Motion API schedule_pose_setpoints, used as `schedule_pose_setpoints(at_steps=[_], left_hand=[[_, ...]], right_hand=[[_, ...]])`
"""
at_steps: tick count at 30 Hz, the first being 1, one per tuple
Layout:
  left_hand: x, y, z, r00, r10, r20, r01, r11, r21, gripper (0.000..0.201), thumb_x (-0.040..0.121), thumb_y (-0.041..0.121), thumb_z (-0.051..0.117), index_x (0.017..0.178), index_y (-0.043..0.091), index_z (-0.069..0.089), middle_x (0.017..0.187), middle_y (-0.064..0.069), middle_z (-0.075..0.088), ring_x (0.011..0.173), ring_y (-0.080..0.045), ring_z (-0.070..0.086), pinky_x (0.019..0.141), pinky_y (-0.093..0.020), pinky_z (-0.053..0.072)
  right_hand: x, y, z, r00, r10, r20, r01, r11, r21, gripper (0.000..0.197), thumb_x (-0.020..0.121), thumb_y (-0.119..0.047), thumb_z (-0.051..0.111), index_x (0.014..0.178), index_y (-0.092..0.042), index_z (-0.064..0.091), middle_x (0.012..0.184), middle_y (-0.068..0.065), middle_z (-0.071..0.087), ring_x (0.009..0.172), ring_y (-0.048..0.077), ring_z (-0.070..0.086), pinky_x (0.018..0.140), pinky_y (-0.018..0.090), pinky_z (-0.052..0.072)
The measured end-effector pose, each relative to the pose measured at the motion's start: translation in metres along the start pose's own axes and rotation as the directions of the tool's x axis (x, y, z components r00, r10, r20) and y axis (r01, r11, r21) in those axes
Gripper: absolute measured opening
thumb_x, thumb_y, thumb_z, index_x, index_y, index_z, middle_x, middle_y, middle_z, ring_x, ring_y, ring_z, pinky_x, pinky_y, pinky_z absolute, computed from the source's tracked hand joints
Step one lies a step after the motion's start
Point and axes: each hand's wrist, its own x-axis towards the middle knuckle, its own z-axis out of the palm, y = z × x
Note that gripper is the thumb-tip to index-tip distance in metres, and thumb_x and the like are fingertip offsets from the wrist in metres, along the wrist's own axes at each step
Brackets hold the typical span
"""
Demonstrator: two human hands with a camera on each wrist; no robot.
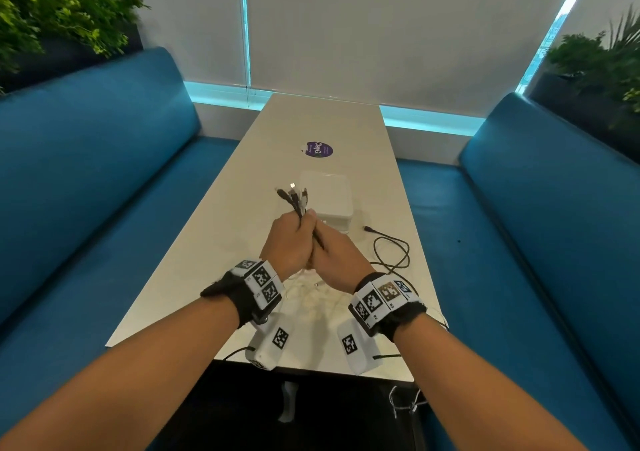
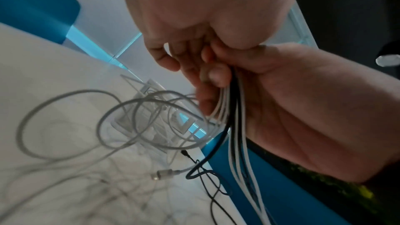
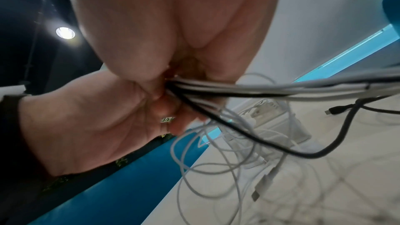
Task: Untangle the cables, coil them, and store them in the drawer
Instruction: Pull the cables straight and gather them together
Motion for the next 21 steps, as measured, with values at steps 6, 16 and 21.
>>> schedule_pose_setpoints(at_steps=[6, 16, 21], left_hand=[[0.017, -0.017, -0.037, 0.986, -0.042, -0.163, 0.048, 0.998, 0.034, 0.064, 0.108, 0.030, 0.030, 0.072, 0.011, 0.079, 0.074, -0.003, 0.075, 0.076, -0.013, 0.066, 0.077, -0.018, 0.042], [0.028, -0.032, -0.070, 0.896, -0.393, -0.206, 0.197, 0.769, -0.609, 0.033, 0.103, 0.023, 0.040, 0.070, 0.019, 0.039, 0.049, 0.005, 0.032, 0.043, -0.016, 0.031, 0.043, -0.026, 0.040], [0.037, -0.055, -0.098, 0.855, -0.388, -0.343, 0.226, 0.876, -0.427, 0.036, 0.098, 0.036, 0.043, 0.067, 0.020, 0.038, 0.056, 0.002, 0.035, 0.049, -0.018, 0.031, 0.050, -0.025, 0.029]], right_hand=[[-0.010, 0.024, -0.009, 0.994, 0.059, 0.092, -0.045, 0.988, -0.149, 0.022, 0.089, -0.027, 0.065, 0.110, -0.030, 0.059, 0.102, -0.010, 0.064, 0.092, 0.010, 0.058, 0.075, 0.019, 0.042], [-0.020, 0.055, -0.003, 0.948, 0.250, 0.198, -0.199, 0.949, -0.244, 0.049, 0.092, -0.054, 0.058, 0.133, -0.029, 0.054, 0.140, -0.009, 0.052, 0.122, 0.014, 0.053, 0.102, 0.030, 0.039], [-0.031, 0.075, -0.007, 0.969, 0.198, 0.148, -0.168, 0.967, -0.190, 0.049, 0.092, -0.048, 0.060, 0.138, -0.038, 0.047, 0.147, -0.017, 0.039, 0.088, 0.006, 0.068, 0.093, 0.029, 0.048]])
